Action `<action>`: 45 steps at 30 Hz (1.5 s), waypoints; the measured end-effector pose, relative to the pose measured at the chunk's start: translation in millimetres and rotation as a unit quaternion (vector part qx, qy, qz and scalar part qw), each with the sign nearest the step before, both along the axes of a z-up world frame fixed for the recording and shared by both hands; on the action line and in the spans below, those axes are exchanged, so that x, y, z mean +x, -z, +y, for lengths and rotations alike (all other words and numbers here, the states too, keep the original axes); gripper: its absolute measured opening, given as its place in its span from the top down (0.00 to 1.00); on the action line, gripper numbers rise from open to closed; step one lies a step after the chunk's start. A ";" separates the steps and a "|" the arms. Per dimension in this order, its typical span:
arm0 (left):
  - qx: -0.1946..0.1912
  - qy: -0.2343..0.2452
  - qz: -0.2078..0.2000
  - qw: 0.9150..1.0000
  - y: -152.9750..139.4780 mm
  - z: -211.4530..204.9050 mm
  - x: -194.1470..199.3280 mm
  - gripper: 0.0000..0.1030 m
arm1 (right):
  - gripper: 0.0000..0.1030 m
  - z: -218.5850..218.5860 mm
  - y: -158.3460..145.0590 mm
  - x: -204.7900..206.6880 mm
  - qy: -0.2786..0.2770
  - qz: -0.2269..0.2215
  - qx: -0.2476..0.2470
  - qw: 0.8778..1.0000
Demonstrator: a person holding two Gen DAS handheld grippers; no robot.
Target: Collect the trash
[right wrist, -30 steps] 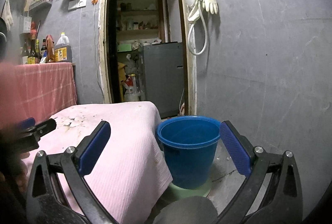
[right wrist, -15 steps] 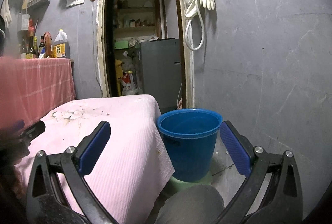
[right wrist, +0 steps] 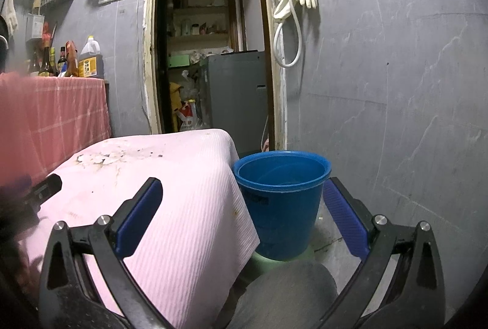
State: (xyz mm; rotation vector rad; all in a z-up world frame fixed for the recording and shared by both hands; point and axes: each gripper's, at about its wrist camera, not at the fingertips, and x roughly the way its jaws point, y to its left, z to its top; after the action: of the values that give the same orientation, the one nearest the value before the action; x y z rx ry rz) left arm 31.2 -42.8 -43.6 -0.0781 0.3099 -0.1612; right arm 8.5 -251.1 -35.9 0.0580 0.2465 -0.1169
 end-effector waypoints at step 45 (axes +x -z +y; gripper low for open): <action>0.008 -0.002 -0.007 1.000 12.5 10.4 -1.3 0.02 | 0.00 -0.5 7.9 2.4 -0.002 0.002 0.004 1.000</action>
State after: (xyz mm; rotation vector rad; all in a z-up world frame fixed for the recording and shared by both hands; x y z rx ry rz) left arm 29.9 -32.4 -56.1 -0.0626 0.2980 -0.1561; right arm 10.9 -251.6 -43.7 0.0657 0.2518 -0.1122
